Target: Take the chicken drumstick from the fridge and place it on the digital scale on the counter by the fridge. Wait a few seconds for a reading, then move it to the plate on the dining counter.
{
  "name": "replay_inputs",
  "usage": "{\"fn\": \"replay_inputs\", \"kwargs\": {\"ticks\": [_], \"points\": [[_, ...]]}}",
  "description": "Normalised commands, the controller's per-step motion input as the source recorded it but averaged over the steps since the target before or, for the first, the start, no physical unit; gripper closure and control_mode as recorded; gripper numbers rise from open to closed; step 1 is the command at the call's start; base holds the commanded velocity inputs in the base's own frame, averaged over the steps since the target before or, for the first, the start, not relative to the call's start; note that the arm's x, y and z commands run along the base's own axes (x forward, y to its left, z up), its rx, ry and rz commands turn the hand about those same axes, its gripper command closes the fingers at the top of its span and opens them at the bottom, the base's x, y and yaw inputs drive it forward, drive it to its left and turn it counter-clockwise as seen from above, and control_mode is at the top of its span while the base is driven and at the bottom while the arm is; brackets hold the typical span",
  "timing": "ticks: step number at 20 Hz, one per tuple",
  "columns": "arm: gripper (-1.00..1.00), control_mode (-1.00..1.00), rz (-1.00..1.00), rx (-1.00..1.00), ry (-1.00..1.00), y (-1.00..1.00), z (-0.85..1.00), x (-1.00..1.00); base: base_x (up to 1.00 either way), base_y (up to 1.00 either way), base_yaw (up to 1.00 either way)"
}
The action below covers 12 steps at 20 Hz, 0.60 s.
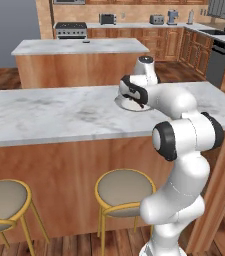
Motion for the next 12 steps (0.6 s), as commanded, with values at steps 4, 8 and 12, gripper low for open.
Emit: {"fn": "replay_inputs", "kwargs": {"ticks": [4,8,12], "points": [[-1.0,-1.0,0.0,-0.1,0.0,0.17,-0.09,-0.04,0.0,0.0,0.0],[-1.0,-1.0,-0.03,-0.05,0.0,0.0,0.0,-0.09,0.0,0.0,0.0],[-1.0,-1.0,-0.07,-0.02,0.0,-0.04,0.0,0.0,0.0,0.0,0.0]]}}
